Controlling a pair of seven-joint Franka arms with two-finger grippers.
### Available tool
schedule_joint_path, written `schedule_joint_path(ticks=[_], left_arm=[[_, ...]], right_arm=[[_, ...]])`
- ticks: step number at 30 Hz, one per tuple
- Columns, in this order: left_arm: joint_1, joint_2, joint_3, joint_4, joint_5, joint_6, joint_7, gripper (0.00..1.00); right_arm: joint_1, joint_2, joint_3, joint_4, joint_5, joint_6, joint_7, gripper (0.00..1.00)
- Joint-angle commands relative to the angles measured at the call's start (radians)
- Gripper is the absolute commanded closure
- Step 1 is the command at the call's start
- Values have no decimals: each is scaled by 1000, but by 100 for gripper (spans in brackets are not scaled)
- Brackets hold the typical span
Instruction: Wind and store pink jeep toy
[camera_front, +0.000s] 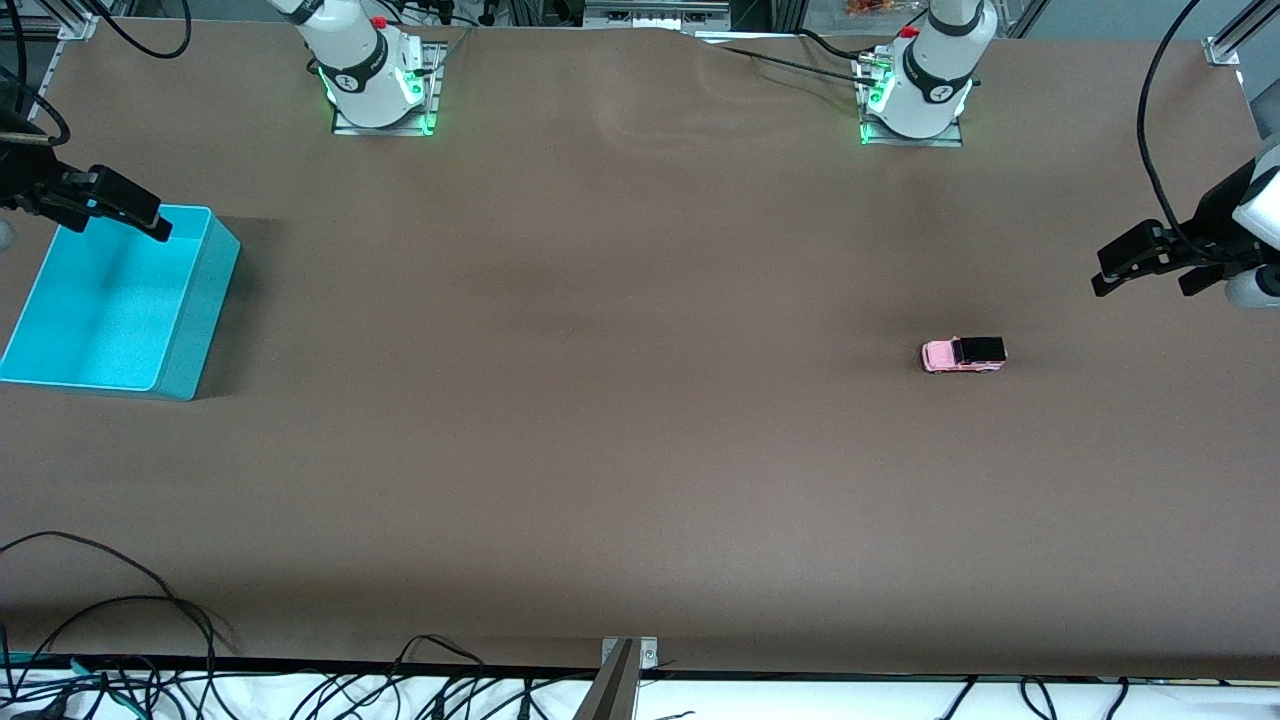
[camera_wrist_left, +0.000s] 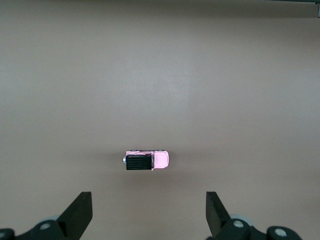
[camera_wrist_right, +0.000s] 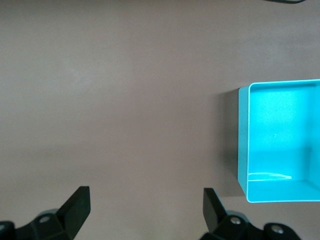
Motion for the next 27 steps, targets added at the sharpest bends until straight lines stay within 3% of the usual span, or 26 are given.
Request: schedule_joint_path(ticks=[1,27], left_arm=[[1,1,-3,0,10,-11,20,0],[9,1,-3,-28,13,-7,21,0]], right_arm=[[0,7,0,16,19,-2,-2,0],[0,10,-2,16,19,-1,-2,0]])
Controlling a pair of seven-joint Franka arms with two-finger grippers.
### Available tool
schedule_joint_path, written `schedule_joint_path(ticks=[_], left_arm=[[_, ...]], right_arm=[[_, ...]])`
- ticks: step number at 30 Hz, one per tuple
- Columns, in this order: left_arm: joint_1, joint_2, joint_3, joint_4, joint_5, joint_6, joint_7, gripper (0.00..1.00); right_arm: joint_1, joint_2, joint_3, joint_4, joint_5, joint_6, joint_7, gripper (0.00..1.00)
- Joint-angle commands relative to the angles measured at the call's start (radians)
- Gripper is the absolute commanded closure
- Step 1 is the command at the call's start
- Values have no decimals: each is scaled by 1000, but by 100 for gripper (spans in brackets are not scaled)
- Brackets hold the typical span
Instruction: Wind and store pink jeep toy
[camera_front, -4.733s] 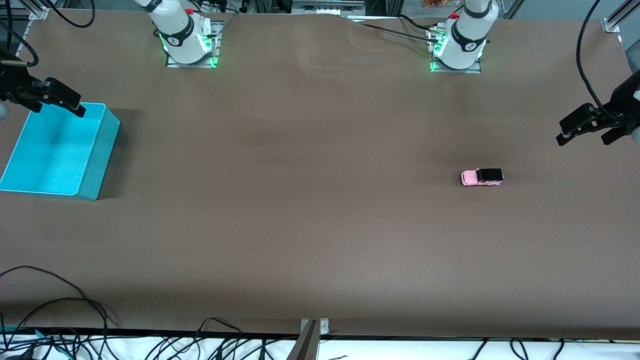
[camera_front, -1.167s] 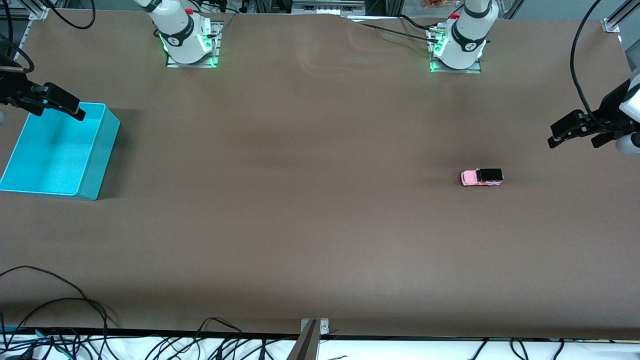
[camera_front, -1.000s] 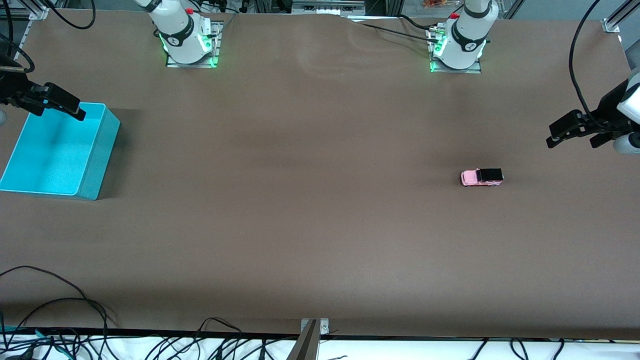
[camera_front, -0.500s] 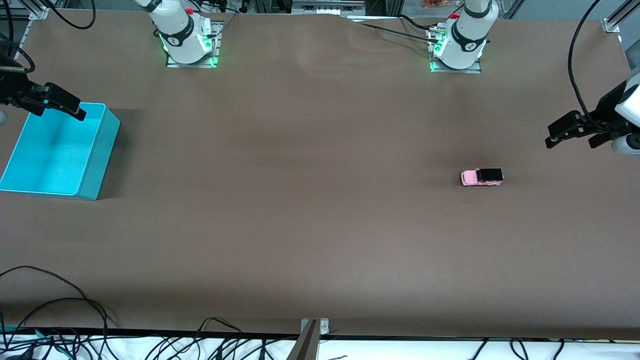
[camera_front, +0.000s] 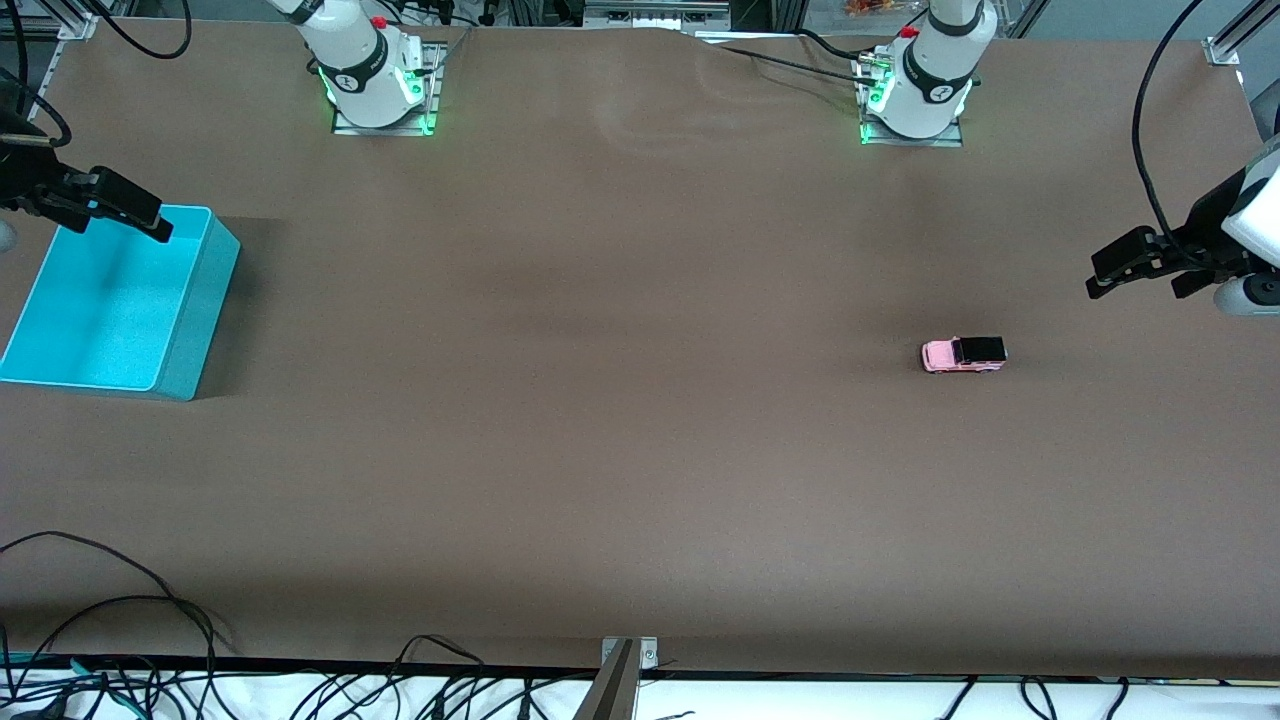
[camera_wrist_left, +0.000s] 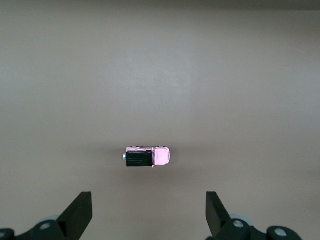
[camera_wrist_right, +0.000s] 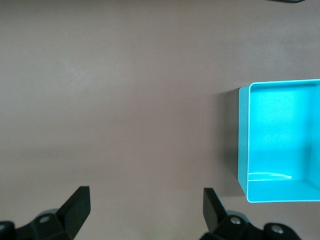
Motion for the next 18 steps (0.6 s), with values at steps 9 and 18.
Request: schedule_joint_path(ticks=[9,18], left_arm=[[13,-10,0,-61,21,9,9,0],[13,-13,1,-143,42,125,-74,0]], right_arm=[[0,7,-2,16,19,-1,-2,0],[0,7,-2,16,19,-1,-2,0]])
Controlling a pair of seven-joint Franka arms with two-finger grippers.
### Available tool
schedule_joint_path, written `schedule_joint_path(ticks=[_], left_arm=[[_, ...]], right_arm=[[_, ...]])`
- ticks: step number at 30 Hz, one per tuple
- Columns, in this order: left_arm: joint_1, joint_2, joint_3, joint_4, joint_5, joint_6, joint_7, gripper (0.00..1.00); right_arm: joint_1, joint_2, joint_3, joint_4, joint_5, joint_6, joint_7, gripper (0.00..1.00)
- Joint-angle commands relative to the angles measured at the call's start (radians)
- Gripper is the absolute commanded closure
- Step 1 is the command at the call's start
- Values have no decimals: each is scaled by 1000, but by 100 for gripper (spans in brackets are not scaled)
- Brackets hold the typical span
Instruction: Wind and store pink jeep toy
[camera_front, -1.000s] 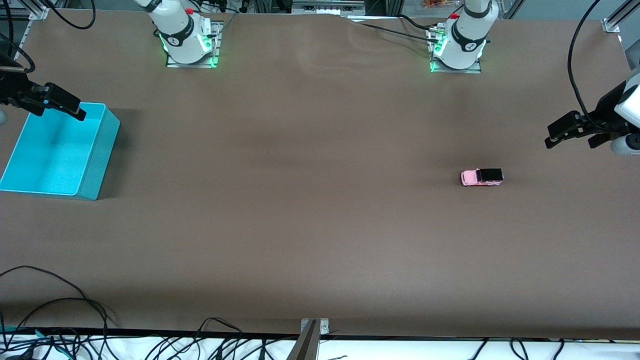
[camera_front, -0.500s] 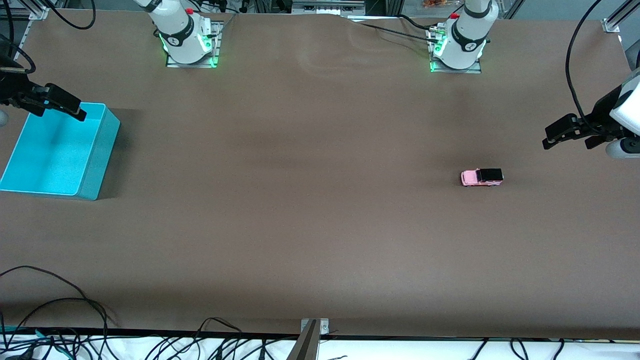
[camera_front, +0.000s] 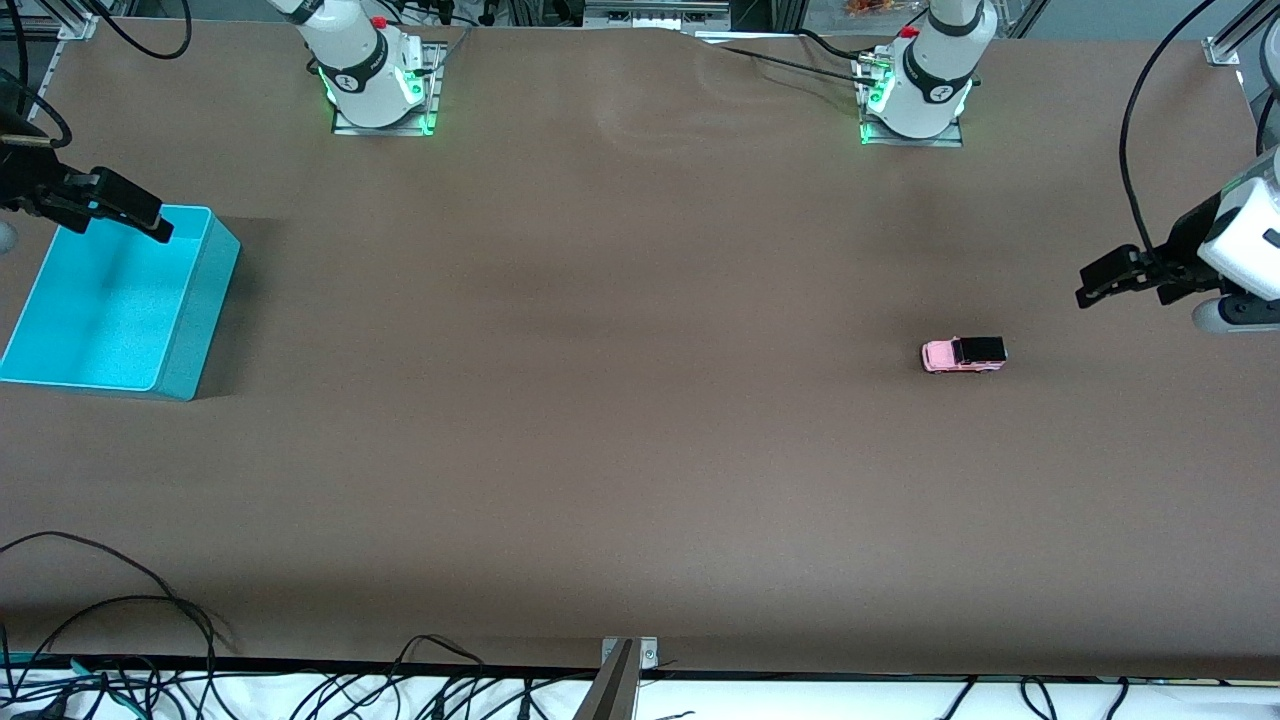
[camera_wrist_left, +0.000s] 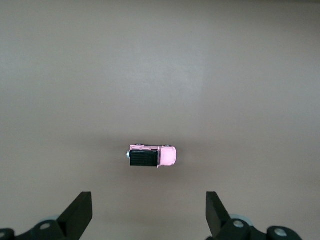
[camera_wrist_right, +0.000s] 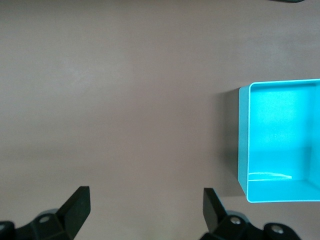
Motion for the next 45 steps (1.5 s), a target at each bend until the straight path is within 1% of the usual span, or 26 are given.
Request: schedule_joint_path(ticks=[1,6,11,13,16,18,25,31,34,38,42,45], left_arm=[[4,-12,-6,-54,28,53,-37,0],[21,-12,-5,-126,42,109,-59,0],[58,-11,-6,-189,71,126,-100,0],[79,-11,-9,-203,71,148,-102,0],[93,-12,-9,-254,71,198,-121,0],[99,-19,-9,-297,71,246,-175,0],[92,-8,-12,-366,72,332,-356,0],[90,32,-52,-427,72,410,-520,0],[90,40,-55,-465,72,470,-612,0],[89,70,-66,-492,74,504,-738,0],[89,86,-72,-522,75,537,-806,0],[98,107,-72,-525,62,550,-870,0]], right_arm=[[0,6,-2,16,19,-1,-2,0],[0,8,-2,16,19,-1,-2,0],[-2,13,-2,16,19,-1,-2,0],[-2,14,-2,16,19,-1,-2,0],[-2,14,-2,17,19,-1,-2,0],[-2,14,-2,16,20,-1,-2,0],[-2,14,-2,16,19,-1,-2,0],[-2,14,-2,16,19,-1,-2,0],[-2,13,-2,16,19,-1,-2,0],[-2,14,-2,16,19,1,-2,0],[-2,16,-2,16,19,1,-2,0],[-2,16,-2,16,19,1,-2,0]])
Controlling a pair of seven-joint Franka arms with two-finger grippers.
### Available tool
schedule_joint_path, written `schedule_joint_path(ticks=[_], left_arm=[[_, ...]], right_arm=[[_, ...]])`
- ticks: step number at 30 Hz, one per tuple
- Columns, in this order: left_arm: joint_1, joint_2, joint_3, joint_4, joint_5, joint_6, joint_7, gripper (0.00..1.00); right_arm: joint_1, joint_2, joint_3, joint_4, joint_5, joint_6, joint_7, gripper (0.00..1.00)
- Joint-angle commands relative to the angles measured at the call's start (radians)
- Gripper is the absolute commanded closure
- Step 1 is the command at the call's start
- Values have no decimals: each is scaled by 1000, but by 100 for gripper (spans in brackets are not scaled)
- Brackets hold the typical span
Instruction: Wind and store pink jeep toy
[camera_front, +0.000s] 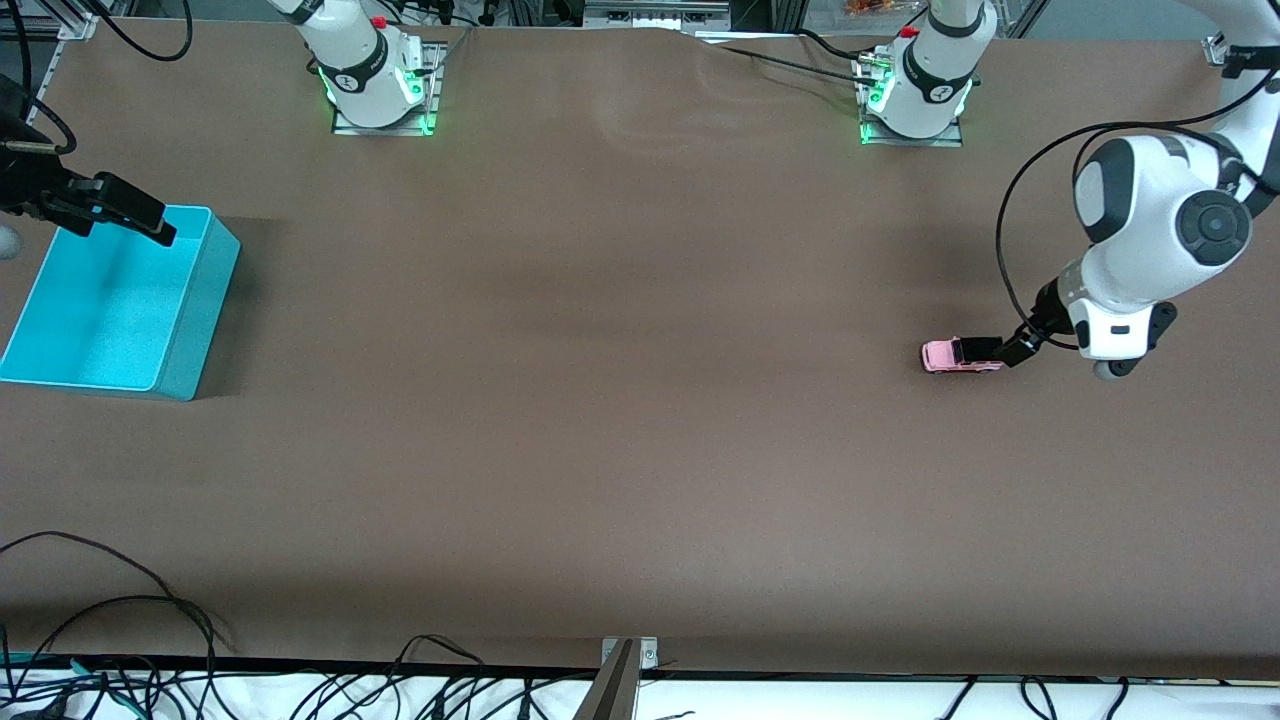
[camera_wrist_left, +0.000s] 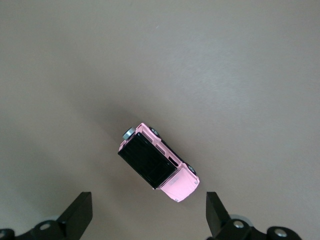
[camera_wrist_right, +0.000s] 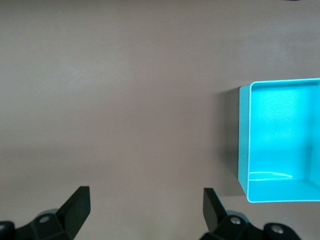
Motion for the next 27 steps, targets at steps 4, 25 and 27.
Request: schedule_joint_path(ticks=[4,25,27], left_arm=[[12,52,-4,-16,-5,61,-293,0],[3,195,-4,-10,4,168,-737,0],[3,204,-4,-10,4,179,-753,2]], right_arm=[[-2,8,-2,17,19,0,-2,0],[-2,8,-3,17,19,5,-2,0],[-2,8,-3,16,19,5,-2,0]])
